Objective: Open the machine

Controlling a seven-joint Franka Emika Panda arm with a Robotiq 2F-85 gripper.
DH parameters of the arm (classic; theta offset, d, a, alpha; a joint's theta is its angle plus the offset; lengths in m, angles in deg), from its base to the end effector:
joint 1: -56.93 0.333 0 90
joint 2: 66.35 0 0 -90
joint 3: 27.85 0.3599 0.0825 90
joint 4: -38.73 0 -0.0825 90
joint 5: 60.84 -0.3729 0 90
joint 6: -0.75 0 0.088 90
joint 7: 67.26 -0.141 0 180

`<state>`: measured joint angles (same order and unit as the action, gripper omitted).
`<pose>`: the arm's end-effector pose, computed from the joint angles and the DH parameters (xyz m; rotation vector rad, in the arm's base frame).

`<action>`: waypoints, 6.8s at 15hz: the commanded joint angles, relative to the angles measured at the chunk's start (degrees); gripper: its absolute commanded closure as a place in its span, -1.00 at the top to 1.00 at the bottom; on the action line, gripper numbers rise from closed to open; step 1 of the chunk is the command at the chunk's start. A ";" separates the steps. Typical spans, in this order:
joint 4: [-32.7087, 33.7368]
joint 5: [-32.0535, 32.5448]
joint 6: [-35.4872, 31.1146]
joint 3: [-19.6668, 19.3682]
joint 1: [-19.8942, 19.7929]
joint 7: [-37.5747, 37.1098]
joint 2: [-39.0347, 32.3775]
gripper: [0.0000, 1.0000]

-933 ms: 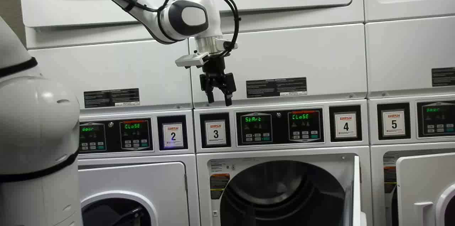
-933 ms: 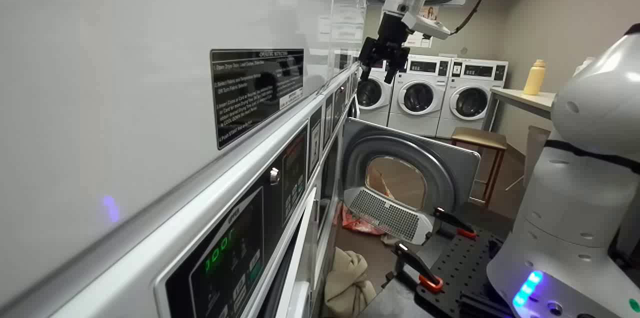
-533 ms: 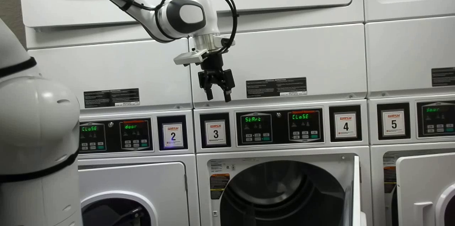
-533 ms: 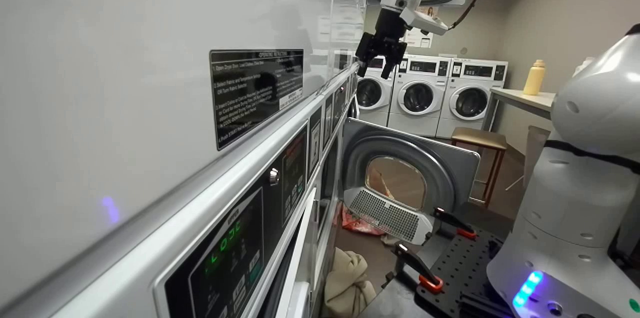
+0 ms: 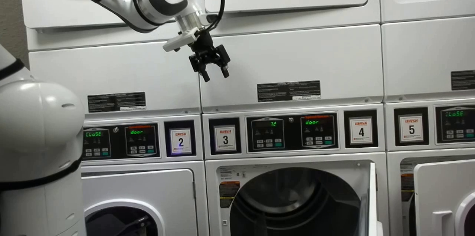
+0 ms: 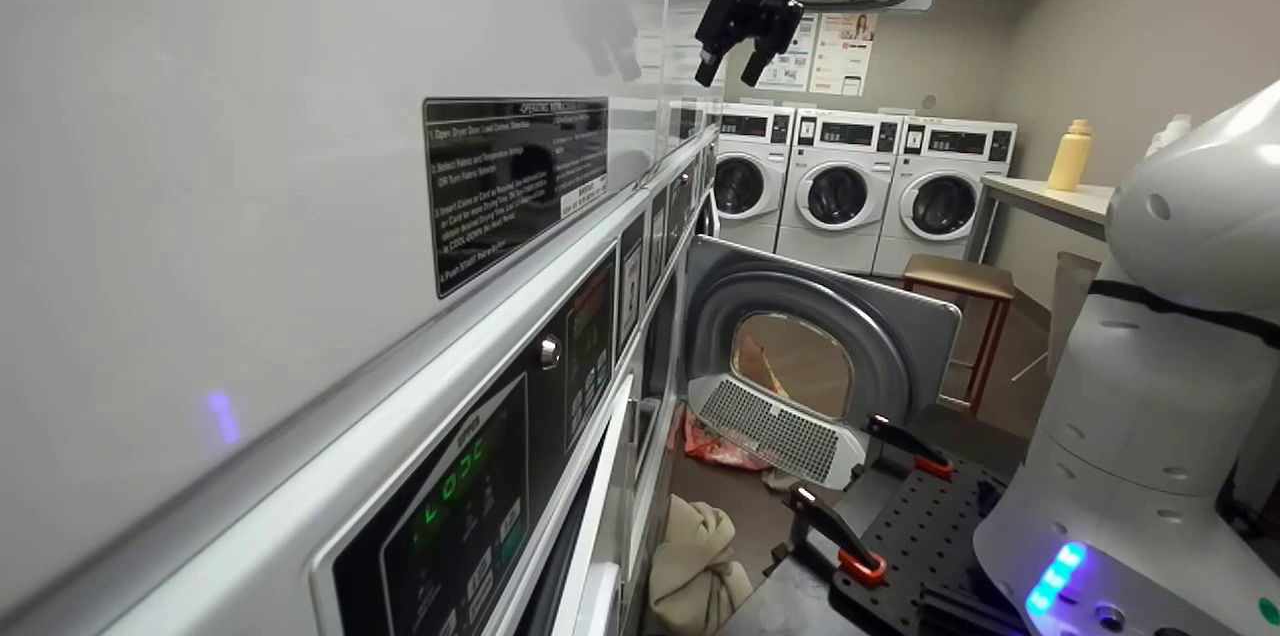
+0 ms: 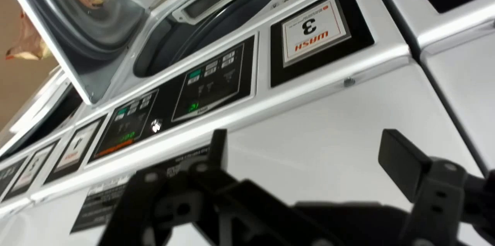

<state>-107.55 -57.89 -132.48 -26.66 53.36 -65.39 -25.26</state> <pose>0.3508 -0.0155 0.5573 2.9740 0.0228 0.7381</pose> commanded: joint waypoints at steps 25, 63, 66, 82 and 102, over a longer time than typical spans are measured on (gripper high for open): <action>5.24 10.66 -36.05 14.58 -19.59 -11.91 11.15 1.00; 5.60 9.26 -40.09 18.38 -90.13 -16.96 12.02 1.00; 7.71 7.14 -39.95 18.99 -87.36 -15.93 7.80 1.00; 12.41 8.41 -31.08 11.70 -45.24 -12.80 1.97 1.00; 16.55 9.83 -30.74 8.68 -45.16 -13.05 2.24 1.00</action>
<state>-93.18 -48.06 -162.82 -17.69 2.85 -80.99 -21.86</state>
